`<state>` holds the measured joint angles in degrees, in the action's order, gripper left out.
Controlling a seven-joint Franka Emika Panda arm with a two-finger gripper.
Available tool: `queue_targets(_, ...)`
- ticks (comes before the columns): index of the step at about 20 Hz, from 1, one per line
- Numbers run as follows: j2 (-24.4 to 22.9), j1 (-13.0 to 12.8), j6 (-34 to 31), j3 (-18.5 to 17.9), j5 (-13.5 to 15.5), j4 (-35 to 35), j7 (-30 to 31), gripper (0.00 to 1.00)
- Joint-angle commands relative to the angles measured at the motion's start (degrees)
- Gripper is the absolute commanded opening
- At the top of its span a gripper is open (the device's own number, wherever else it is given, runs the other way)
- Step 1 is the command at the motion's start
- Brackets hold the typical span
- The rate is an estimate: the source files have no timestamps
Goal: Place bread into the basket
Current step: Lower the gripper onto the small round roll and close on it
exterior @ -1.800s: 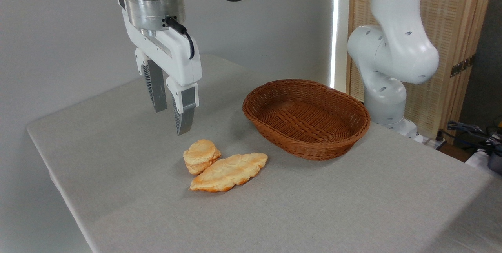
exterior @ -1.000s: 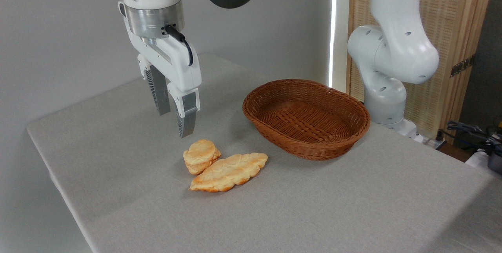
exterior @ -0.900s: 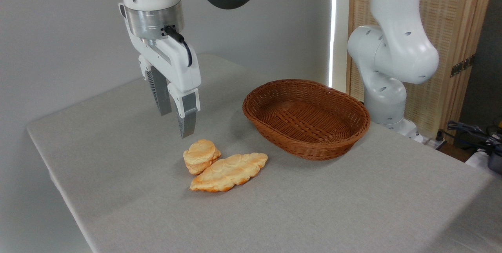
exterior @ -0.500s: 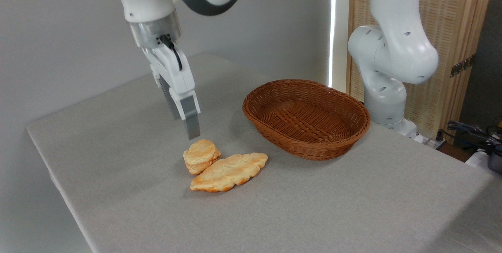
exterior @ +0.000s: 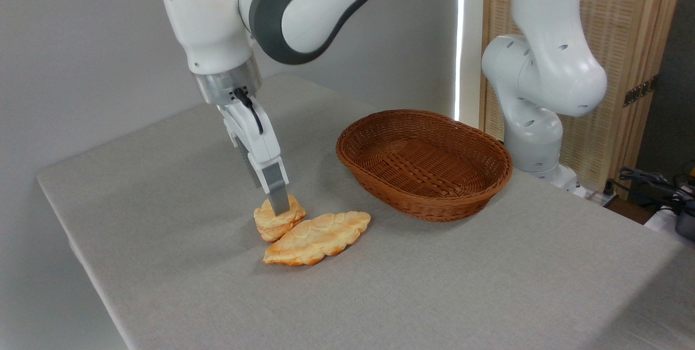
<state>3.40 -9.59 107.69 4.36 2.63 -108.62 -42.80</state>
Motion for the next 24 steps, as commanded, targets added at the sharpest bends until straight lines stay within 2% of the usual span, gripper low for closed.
queue_targets(1, 0.64, 0.18, 1.55, 0.03, -0.61, -0.98, -1.15, 1.00)
queue_targets(16, 3.72, 0.18, 4.89, 1.09, -0.88, -0.89, -1.24, 0.98)
queue_targets(17, 3.63, 0.18, 4.89, 1.09, -1.23, -0.89, -1.15, 0.85)
queue_targets(18, 3.63, 0.18, 4.89, 1.09, -1.23, -0.89, -1.15, 0.78)
queue_targets(19, 3.54, 0.18, 4.89, 1.09, -1.23, -0.89, -1.15, 0.66)
queue_targets(21, 3.45, 0.18, 4.89, 1.09, -1.14, -0.89, -1.15, 0.57)
queue_targets(24, 3.37, 0.18, 4.81, 1.09, -1.23, -0.89, -1.15, 0.57)
